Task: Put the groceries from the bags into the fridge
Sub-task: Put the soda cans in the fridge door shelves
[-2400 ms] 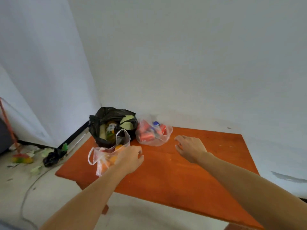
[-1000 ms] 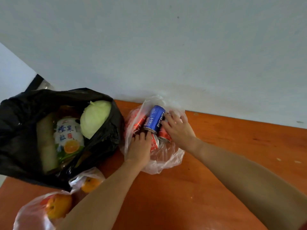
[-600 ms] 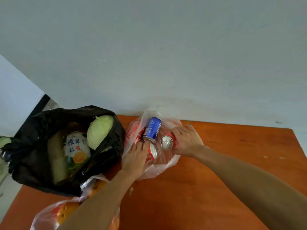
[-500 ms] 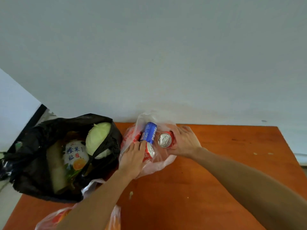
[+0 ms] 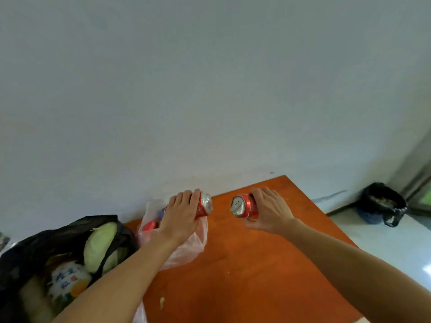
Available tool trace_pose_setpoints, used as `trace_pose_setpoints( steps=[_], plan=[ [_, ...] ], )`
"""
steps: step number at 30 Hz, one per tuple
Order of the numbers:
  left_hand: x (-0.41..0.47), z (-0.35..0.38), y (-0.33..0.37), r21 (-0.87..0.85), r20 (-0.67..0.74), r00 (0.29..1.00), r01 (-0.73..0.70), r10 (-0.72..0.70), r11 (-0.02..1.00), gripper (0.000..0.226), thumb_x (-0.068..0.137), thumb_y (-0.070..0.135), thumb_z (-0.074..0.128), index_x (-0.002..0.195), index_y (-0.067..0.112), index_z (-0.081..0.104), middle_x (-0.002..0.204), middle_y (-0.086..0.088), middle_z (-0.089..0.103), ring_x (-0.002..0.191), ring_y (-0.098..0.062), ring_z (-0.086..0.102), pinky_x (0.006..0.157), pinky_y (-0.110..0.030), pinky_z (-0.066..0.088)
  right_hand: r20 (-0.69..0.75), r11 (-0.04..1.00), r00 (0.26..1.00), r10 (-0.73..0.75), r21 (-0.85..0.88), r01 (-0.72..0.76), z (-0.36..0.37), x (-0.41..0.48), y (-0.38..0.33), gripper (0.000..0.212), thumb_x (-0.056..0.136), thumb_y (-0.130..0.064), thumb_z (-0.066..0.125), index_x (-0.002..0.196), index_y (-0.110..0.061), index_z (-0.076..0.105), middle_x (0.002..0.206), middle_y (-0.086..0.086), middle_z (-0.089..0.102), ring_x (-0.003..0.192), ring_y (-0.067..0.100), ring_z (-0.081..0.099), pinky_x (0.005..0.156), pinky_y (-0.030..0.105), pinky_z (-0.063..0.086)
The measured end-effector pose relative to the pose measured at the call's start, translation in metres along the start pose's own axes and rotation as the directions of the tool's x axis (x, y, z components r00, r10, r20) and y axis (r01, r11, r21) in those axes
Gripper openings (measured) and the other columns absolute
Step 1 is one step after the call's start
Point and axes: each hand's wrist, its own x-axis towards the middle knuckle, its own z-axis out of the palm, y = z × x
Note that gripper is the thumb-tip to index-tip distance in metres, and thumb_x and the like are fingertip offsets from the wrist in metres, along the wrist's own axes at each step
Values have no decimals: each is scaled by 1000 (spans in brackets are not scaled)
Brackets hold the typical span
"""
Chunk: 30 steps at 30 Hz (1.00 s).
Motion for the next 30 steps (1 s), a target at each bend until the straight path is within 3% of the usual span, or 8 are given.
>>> trace_pose_setpoints(
  steps=[3,7,11,14,22,30],
  plan=[
    [15,-6,54,-48,-67,985,-159,156,986,88,62,32,84,130,17,30,112,-8,59,98,-26,59,89,-41,50,-5,991,996,92,-102,-92,-31,-64,34,82,54,-63,73,117,-16,50,102,3,65,89,21,60,80,35,53],
    [27,-14,156,-43,-125,922,-375,368,926,93,56,35,88,130,12,35,109,-10,60,95,-27,61,85,-42,53,-27,962,977,212,-171,-214,-77,-164,82,77,56,-58,70,121,-19,52,100,3,62,87,21,56,73,35,54],
    [22,-27,280,-46,-189,814,-566,550,823,97,47,31,92,127,10,42,105,-11,63,90,-27,63,81,-41,55,-35,888,924,380,-267,-375,-130,-285,124,81,54,-60,70,124,-23,52,102,3,59,88,21,54,69,33,53],
    [6,-37,383,-66,-219,728,-675,649,735,86,56,29,86,128,11,41,107,-9,61,92,-26,61,82,-40,53,-80,824,876,475,-310,-475,-172,-386,147,79,55,-56,74,122,-22,50,104,4,61,86,22,58,69,33,52],
    [-67,-51,648,-199,-289,495,-868,819,454,84,56,19,85,127,12,41,107,-12,62,88,-30,62,77,-41,53,-172,551,623,763,-333,-766,-267,-642,191,70,53,-52,62,114,-18,57,94,2,66,76,23,64,67,31,49],
    [-98,-78,857,-199,-426,237,-966,873,165,80,58,30,80,126,11,43,107,-10,62,89,-30,61,74,-37,51,-322,320,404,856,-285,-904,-331,-792,232,71,56,-52,62,118,-17,57,97,2,67,76,24,66,69,32,53]
  ],
)
